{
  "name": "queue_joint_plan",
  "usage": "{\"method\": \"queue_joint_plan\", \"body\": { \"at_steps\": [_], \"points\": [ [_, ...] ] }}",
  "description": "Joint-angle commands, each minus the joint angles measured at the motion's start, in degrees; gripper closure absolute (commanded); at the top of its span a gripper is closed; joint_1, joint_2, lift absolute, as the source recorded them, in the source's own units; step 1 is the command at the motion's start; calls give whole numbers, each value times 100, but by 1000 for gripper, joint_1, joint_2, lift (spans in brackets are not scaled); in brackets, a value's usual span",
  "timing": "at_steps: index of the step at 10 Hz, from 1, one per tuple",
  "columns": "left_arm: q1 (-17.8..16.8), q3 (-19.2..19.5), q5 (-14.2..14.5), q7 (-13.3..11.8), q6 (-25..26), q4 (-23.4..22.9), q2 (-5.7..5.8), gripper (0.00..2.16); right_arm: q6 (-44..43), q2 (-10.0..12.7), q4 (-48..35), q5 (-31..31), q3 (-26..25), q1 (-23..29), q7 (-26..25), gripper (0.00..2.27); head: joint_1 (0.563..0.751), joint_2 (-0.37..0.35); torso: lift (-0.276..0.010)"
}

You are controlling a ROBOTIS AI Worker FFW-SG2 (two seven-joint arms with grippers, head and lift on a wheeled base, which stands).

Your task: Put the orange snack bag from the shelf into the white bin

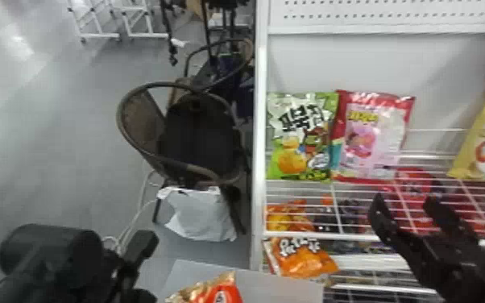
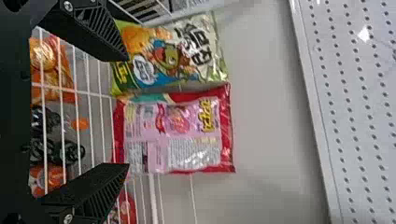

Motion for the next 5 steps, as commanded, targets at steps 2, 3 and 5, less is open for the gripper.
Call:
{"method": "queue_joint_plan", "body": {
  "at_steps": [2, 3, 5],
  "points": [
    [39, 18, 21, 0, 24, -61, 25, 2135, -1223, 24, 799, 0, -406, 44, 9, 80, 695, -24, 1],
    [83, 53, 30, 0, 24, -96, 43, 2135, -1645, 24, 1115, -53, -582, 70, 18, 80, 695, -59, 1],
    [127, 79, 39, 0, 24, -122, 69, 2135, -2559, 33, 1686, -229, -889, 140, 158, 80, 695, -133, 1]
  ]
}}
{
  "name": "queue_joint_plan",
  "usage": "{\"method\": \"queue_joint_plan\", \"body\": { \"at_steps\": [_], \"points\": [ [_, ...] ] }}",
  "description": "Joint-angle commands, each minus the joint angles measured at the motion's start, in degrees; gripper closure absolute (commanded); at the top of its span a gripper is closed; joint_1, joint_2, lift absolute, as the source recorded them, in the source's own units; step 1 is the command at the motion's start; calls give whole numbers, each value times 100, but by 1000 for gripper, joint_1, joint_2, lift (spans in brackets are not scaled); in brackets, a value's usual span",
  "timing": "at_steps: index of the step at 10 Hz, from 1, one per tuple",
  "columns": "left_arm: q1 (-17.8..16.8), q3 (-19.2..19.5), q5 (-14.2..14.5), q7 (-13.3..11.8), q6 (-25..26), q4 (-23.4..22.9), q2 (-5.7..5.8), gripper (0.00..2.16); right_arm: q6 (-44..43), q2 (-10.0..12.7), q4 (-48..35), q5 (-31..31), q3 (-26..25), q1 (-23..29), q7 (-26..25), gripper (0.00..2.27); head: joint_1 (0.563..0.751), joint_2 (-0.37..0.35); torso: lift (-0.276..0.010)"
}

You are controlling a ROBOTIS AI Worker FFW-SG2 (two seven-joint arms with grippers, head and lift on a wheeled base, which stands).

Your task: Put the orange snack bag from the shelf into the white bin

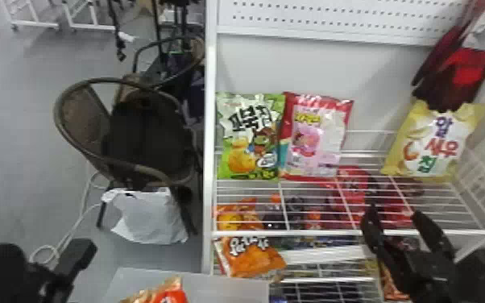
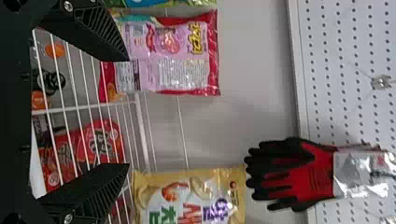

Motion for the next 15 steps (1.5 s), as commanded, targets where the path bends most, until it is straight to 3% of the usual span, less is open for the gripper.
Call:
{"method": "queue_joint_plan", "body": {
  "at_steps": [1, 6, 15],
  "points": [
    [21, 5, 1, 0, 24, -21, 4, 2135, -495, 21, 350, -69, -206, 61, 111, 80, 695, -151, 1],
    [21, 49, 10, 0, 24, -47, 12, 2135, -917, 109, 596, -297, -575, 202, 533, 80, 695, -250, 1],
    [4, 137, -17, 0, 24, 6, 30, 2135, -987, 135, 781, -297, -575, 228, 524, 80, 695, -252, 1]
  ]
}}
